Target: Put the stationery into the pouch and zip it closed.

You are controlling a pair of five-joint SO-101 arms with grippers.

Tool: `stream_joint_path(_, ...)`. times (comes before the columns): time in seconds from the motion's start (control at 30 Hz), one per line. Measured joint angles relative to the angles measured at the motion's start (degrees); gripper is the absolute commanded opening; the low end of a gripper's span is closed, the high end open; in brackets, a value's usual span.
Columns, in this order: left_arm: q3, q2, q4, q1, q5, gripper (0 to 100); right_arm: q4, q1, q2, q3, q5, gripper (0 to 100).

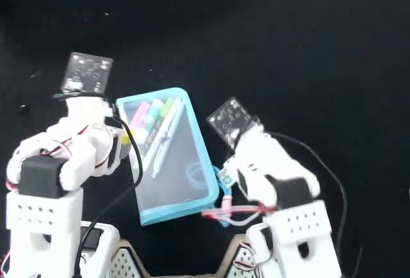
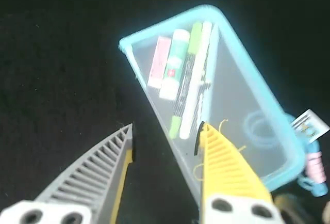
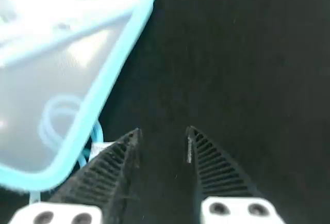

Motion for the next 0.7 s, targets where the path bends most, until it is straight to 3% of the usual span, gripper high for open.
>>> stream_joint_path(0.27,11.16,1.32,-2.73,0.0,-7.3,21,-1.23,1.23,18.81,-1.41,1.32,16.4)
stream_joint_path(0.4,13.63,5.71,-5.63,0.0,-7.56,21,-1.32,-1.32,28.57,-3.08,1.32,23.6)
stream_joint_path(0.7,17.58,13.54,-9.14,0.0,-7.56,21,-4.92,-3.78,37.36,-3.16,1.32,22.8)
